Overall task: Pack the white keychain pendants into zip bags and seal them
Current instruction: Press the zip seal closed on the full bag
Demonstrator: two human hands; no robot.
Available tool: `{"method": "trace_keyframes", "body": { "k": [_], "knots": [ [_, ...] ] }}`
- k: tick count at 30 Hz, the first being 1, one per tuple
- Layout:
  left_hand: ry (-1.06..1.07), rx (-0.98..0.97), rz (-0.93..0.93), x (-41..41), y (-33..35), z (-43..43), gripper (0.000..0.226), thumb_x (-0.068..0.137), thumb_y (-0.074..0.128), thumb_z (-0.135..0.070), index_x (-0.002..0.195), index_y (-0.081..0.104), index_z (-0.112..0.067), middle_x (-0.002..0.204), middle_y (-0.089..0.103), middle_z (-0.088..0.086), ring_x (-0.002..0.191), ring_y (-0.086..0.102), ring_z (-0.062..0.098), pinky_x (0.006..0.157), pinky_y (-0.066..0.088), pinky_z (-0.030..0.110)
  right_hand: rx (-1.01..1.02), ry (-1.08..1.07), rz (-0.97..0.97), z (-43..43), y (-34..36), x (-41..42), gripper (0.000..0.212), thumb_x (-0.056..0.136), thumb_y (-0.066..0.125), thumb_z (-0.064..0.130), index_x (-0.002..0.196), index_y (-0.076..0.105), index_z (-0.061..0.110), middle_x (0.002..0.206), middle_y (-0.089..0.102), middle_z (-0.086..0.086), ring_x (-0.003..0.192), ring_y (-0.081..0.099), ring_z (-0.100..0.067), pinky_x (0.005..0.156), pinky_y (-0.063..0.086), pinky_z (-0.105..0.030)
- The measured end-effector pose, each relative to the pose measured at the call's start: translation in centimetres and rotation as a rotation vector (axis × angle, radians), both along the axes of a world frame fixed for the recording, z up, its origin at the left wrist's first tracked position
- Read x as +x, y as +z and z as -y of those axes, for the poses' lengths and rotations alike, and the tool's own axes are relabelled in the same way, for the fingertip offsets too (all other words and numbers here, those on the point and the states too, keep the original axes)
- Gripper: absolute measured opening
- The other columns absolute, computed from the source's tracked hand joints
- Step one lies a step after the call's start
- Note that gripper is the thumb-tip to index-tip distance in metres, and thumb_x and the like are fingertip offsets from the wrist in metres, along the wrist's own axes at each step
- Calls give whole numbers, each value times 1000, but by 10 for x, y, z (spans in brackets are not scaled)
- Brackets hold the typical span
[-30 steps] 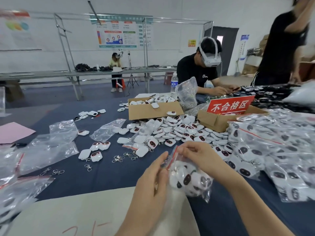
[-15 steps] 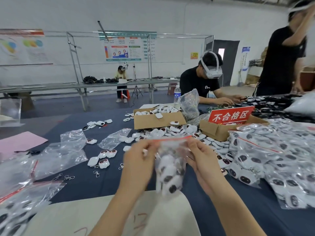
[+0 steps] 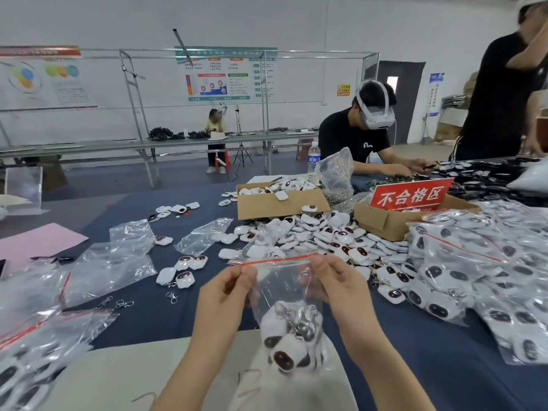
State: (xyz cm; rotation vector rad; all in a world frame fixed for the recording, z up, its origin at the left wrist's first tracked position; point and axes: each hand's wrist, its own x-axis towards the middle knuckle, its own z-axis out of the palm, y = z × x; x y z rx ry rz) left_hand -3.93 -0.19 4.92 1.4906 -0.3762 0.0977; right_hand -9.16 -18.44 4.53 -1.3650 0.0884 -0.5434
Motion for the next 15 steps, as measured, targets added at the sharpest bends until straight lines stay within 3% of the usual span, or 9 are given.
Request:
{"method": "trace_keyframes", "body": {
  "k": [2,3,6,9,11,15],
  "knots": [
    [-4,-41,-129,7,-17,4,28,79,67,-47,85,78,-22,84,74,18,72,66,24,82,56,50,29,28,-93,-3,-16,11,34,91,64,41,104,71,10,96,79,-8,90,75,-25,78,62,-31],
    [0,-54,-171,11,-26,6,28,79,68,-47,85,79,-22,80,73,16,69,65,22,79,56,51,54,33,-136,-3,-25,18,32,94,63,37,106,70,9,96,79,-8,92,75,-27,80,62,-34],
    [-6,-135,-283,24,-49,7,31,80,71,-46,87,79,-17,74,67,11,61,57,18,68,51,38,97,33,-238,-2,-48,36,29,97,61,33,108,70,8,99,79,-7,93,75,-27,80,62,-35],
    [12,-151,-330,34,-62,8,26,93,66,-39,93,78,-16,86,72,23,70,63,27,64,52,37,53,97,-321,0,-54,50,43,90,60,49,108,71,12,104,78,-4,96,75,-22,85,59,-36],
    [16,-130,-326,41,-68,8,22,99,61,-34,96,79,-20,92,76,21,73,68,29,60,55,36,-32,183,-399,2,-51,57,48,83,63,57,104,75,15,103,78,-2,97,75,-20,89,58,-37],
    [53,-111,-320,50,-77,9,19,99,61,-32,95,78,-24,93,78,12,79,75,29,70,56,39,-141,281,-442,2,-48,68,33,80,68,57,87,82,28,97,79,1,88,76,-16,71,60,-24]
  ]
}}
